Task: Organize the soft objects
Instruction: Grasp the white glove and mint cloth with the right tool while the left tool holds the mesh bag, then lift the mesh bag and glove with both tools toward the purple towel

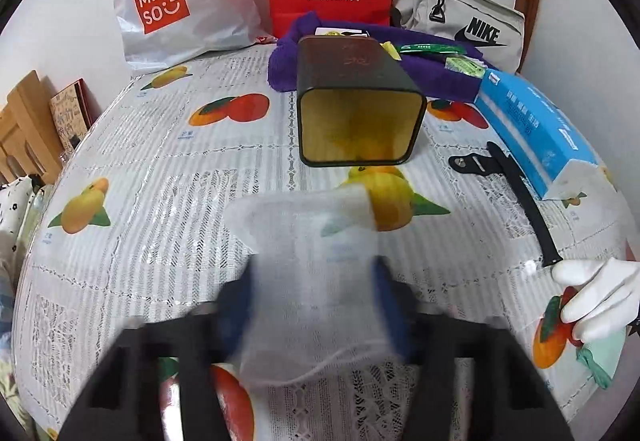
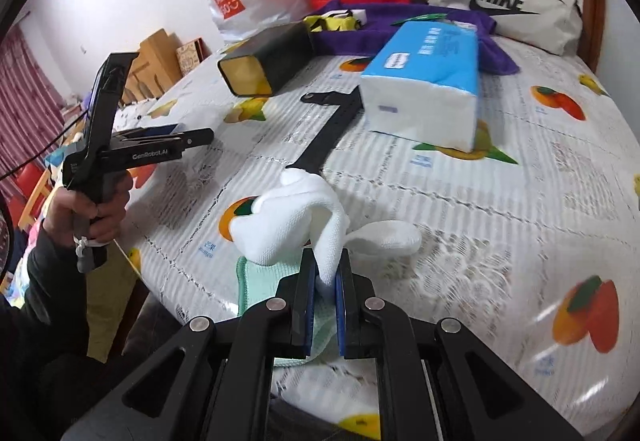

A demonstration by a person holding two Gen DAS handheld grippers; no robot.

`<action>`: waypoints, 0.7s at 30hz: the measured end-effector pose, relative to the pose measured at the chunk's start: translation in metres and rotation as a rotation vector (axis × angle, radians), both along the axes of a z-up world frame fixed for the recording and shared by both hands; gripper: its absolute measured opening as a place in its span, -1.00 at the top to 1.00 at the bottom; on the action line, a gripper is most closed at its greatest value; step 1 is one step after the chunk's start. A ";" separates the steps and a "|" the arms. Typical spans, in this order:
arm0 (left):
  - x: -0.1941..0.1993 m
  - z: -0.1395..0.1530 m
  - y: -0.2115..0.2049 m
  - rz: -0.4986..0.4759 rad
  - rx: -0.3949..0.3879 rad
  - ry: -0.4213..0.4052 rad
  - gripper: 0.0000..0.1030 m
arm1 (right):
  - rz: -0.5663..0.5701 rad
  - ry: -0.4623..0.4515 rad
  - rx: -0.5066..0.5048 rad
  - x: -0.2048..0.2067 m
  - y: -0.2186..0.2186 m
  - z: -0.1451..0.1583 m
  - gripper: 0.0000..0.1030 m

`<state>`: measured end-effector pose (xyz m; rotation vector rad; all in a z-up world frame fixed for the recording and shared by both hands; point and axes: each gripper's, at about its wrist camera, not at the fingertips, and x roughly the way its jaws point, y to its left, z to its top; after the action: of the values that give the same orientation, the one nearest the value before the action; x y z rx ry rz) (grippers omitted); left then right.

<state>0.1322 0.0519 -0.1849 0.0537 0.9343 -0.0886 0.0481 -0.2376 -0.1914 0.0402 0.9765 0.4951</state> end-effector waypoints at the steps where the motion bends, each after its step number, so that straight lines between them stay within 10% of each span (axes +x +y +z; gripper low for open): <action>1: 0.000 0.001 0.001 0.000 -0.005 0.004 0.43 | -0.006 -0.005 0.006 -0.003 -0.003 0.002 0.83; 4: -0.001 0.003 0.007 0.011 -0.045 0.017 0.83 | -0.033 -0.056 -0.005 -0.011 -0.011 0.012 0.84; 21: -0.006 0.055 0.011 -0.014 -0.224 -0.004 0.86 | -0.146 -0.150 -0.011 0.008 -0.029 0.055 0.84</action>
<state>0.1261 0.0631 -0.1294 -0.1468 0.9155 -0.2057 0.0564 -0.2664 -0.1365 0.0629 0.8223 0.3530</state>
